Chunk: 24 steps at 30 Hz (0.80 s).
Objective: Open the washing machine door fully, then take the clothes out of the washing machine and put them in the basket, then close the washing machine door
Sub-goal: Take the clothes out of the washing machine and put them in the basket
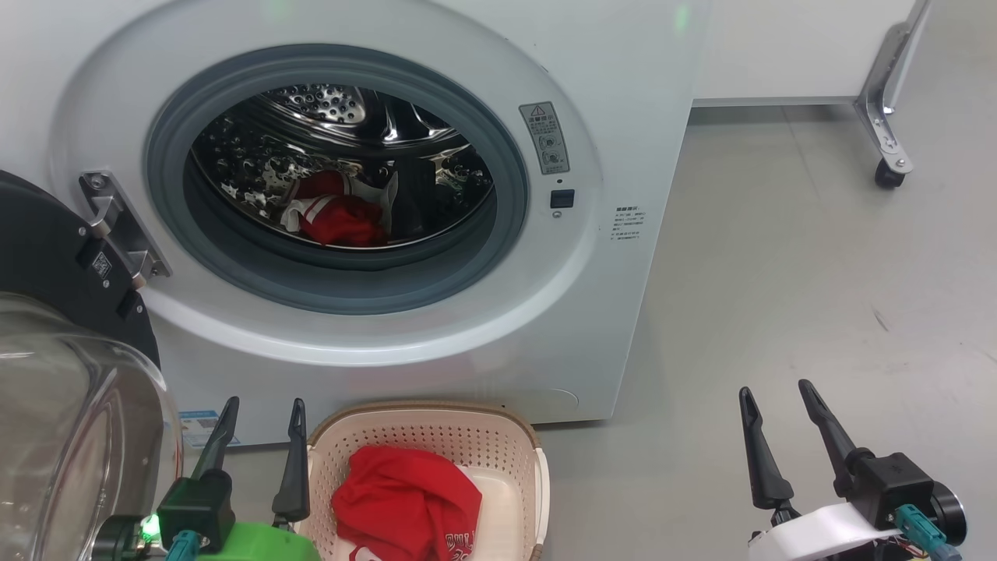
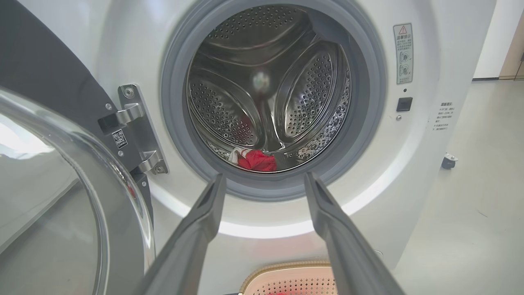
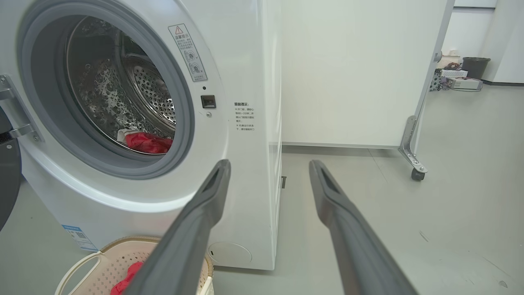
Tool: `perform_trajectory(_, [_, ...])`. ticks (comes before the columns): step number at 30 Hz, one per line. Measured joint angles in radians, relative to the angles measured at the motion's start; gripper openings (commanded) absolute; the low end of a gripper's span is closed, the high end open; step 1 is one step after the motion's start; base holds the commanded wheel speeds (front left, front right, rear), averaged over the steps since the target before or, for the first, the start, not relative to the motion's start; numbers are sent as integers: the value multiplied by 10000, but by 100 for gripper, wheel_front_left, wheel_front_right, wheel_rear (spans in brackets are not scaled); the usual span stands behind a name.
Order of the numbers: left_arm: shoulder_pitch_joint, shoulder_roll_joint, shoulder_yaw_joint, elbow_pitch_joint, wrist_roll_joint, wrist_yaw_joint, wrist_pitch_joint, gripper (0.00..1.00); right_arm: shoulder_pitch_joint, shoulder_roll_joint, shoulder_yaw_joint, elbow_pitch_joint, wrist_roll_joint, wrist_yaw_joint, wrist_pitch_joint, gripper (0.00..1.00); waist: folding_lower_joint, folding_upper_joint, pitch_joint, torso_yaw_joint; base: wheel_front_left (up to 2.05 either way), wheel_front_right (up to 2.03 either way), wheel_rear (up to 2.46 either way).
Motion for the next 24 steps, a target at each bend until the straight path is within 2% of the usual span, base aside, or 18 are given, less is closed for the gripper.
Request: perform_trajectory(24, [605,59,-117,-796,27,23,42,100,314,15,100,-491,2,-251,94,100,0,0,-127,-313,0,0,0])
